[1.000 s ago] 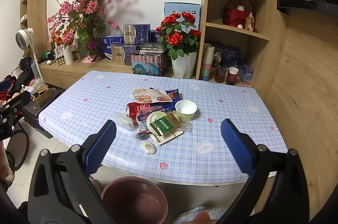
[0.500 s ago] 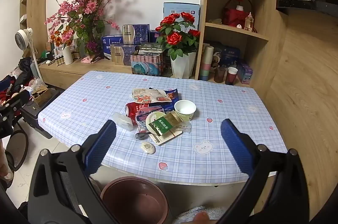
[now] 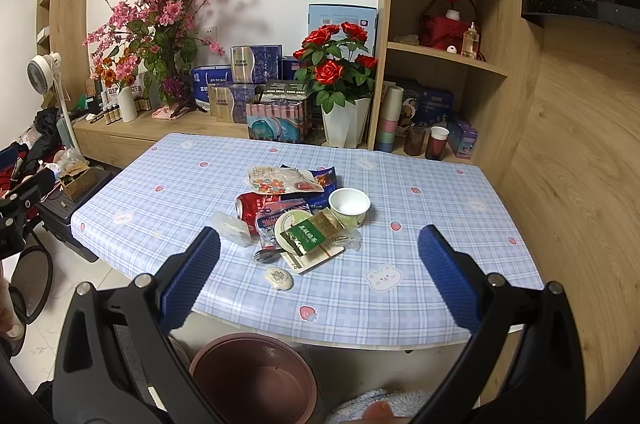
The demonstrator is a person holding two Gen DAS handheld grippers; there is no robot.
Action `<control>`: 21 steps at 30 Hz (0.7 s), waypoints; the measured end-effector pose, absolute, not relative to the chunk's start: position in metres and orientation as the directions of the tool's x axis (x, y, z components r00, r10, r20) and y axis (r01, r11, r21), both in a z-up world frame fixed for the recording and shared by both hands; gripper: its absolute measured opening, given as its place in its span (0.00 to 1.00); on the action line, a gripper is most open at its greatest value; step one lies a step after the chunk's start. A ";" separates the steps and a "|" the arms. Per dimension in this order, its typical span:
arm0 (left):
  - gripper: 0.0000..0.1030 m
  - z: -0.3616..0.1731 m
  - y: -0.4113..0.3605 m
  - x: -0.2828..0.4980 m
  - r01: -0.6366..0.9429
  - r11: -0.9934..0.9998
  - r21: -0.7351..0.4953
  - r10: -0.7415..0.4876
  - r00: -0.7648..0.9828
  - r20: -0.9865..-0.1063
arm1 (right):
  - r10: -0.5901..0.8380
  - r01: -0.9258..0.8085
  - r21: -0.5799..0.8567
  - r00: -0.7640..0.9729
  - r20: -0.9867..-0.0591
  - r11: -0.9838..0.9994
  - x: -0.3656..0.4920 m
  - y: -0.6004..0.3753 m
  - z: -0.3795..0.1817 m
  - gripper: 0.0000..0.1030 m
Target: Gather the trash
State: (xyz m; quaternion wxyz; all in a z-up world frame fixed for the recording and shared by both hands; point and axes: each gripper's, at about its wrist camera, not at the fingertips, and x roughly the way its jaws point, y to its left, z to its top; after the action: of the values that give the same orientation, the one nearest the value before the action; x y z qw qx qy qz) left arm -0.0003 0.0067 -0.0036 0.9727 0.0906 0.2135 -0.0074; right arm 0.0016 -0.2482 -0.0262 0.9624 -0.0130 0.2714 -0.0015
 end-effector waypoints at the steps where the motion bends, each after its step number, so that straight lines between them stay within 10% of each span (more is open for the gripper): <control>1: 0.95 -0.003 0.007 0.000 0.053 0.983 0.173 0.024 0.909 -0.417 | -0.010 -0.004 -0.026 0.853 -0.522 1.000 0.001 -0.248 -0.026 0.95; 21: 0.95 -0.004 0.007 -0.001 0.044 0.982 0.183 0.037 0.907 -0.420 | -0.010 -0.004 -0.026 0.853 -0.522 1.000 0.001 -0.248 -0.027 0.95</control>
State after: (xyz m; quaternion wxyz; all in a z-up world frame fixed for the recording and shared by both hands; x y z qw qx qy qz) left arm -0.0006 0.0074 -0.0036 0.9719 0.0944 0.2156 -0.0020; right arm 0.0014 -0.2481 -0.0266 0.9624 -0.0131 0.2714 -0.0015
